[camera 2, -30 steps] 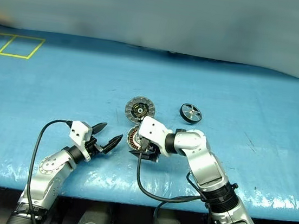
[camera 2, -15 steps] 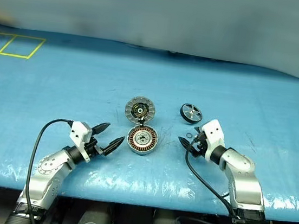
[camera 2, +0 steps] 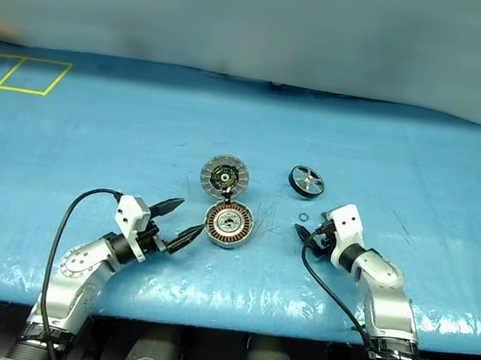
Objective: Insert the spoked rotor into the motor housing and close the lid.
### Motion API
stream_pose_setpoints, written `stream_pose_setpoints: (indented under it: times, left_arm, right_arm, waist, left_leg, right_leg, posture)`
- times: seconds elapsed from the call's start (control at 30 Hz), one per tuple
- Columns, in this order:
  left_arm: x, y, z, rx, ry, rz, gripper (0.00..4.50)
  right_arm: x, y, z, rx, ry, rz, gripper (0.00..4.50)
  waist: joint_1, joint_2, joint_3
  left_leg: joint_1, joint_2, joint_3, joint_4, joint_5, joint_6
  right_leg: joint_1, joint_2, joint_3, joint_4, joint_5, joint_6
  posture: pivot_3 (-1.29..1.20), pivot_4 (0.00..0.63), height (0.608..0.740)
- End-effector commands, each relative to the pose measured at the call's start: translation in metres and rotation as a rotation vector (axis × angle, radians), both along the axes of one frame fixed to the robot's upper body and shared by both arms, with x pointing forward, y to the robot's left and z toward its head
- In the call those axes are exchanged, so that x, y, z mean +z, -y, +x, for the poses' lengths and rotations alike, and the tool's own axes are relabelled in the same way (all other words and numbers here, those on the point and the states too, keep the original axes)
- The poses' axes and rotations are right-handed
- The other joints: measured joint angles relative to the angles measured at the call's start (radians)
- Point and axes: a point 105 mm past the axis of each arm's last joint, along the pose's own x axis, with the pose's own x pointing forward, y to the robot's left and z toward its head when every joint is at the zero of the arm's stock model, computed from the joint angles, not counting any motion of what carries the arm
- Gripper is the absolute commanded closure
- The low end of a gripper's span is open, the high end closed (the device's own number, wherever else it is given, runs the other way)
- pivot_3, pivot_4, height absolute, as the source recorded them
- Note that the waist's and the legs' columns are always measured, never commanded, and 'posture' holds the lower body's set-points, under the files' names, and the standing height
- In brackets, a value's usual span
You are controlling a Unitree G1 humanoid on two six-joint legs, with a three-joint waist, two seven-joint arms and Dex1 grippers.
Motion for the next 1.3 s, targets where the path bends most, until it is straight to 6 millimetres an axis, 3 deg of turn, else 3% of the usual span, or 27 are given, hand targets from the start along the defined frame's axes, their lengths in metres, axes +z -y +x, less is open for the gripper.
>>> stream_pose_setpoints:
  times: [0.03, 0.13, 0.23, 0.5, 0.53, 0.63, 0.73, 0.97, 1.17, 1.3]
  left_arm:
    - [0.01, 0.003, -0.002, -0.013, 0.057, 0.002, 0.0]
    - [0.008, 0.002, -0.003, -0.009, 0.058, 0.005, 0.0]
    - [0.007, 0.002, -0.003, -0.007, 0.059, 0.004, 0.0]
    - [0.006, 0.003, -0.004, -0.005, 0.07, 0.008, 0.0]
    - [0.006, 0.003, -0.004, -0.003, 0.081, 0.014, 0.0]
    - [0.007, 0.003, -0.003, 0.001, 0.1, 0.001, 0.0]
    - [0.009, 0.004, -0.006, -0.006, 0.112, -0.051, 0.0]
    - [0.007, 0.008, -0.016, -0.087, 0.13, -0.056, 0.0]
    - [-0.001, 0.008, -0.02, -0.114, 0.127, -0.012, 0.0]
    - [-0.005, 0.009, -0.02, -0.121, 0.124, -0.001, 0.0]
  right_arm:
    - [-0.005, -0.006, 0.002, 0.017, -0.019, 0.029, 0.49]
    - [-0.012, -0.01, 0.001, 0.031, -0.041, 0.005, 0.49]
    - [-0.015, -0.009, 0.001, 0.028, -0.049, -0.011, 1.07]
    - [-0.022, -0.004, -0.005, 0.028, -0.07, -0.054, 3.7]
    - [-0.022, -0.003, -0.005, 0.025, -0.07, -0.057, 3.85]
    - [-0.019, -0.005, -0.006, 0.037, -0.056, -0.047, 3.85]
    - [-0.002, -0.016, -0.006, 0.075, -0.006, 0.055, 3.85]
    - [0.045, -0.075, -0.024, 0.385, 0.075, 0.241, 3.85]
    - [0.057, -0.106, -0.031, 0.527, 0.109, 0.203, 3.85]
    - [0.046, -0.123, -0.032, 0.587, 0.091, 0.151, 3.85]
  waist:
    - [-0.001, 0.0, 0.0]
    - [-0.001, 0.0, 0.0]
    - [-0.002, 0.0, 0.0]
    - [0.0, -0.001, -0.001]
    - [0.001, -0.001, -0.001]
    - [0.005, -0.001, -0.001]
    - [0.006, -0.001, -0.001]
    - [0.0, 0.002, 0.001]
    - [0.002, 0.002, 0.001]
    - [0.004, 0.002, 0.001]
  left_leg:
    - [0.0, 0.0, 0.0, 0.0, 0.0, 0.0]
    - [0.001, 0.0, 0.0, 0.0, 0.0, 0.0]
    - [0.001, 0.0, 0.0, 0.0, 0.0, 0.0]
    - [0.002, 0.0, 0.0, 0.0, 0.0, 0.0]
    - [0.002, 0.0, 0.0, 0.0, 0.0, 0.0]
    - [0.002, 0.0, 0.0, 0.0, 0.0, 0.0]
    - [0.002, 0.0, 0.0, 0.0, 0.0, 0.0]
    - [0.001, 0.0, 0.0, -0.002, 0.0, 0.0]
    - [0.001, 0.0, 0.0, -0.001, 0.0, 0.0]
    - [0.0, 0.0, 0.0, -0.001, 0.0, 0.0]
  right_leg:
    - [0.0, 0.0, 0.0, 0.0, 0.0, 0.0]
    - [0.001, 0.0, 0.0, 0.0, 0.0, 0.0]
    - [0.001, 0.0, 0.0, 0.0, 0.0, 0.0]
    - [0.002, 0.0, 0.0, 0.0, 0.0, 0.0]
    - [0.002, 0.0, 0.0, 0.0, 0.0, 0.0]
    - [0.002, 0.0, 0.0, 0.0, 0.0, 0.0]
    - [0.002, 0.0, 0.0, 0.0, 0.0, 0.0]
    - [0.0, 0.0, 0.0, 0.0, 0.0, -0.001]
    - [0.0, 0.0, 0.0, 0.0, -0.001, -0.001]
    - [-0.001, 0.0, 0.0, 0.0, -0.001, -0.001]
  posture:
    - [0.0, 0.15, 0.74]
    - [0.0, 0.15, 0.74]
    - [0.0, 0.15, 0.74]
    - [0.0, 0.15, 0.74]
    - [0.0, 0.15, 0.74]
    - [0.0, 0.15, 0.74]
    - [0.0, 0.15, 0.74]
    - [0.0, 0.15, 0.74]
    - [0.0, 0.15, 0.74]
    - [0.0, 0.15, 0.74]
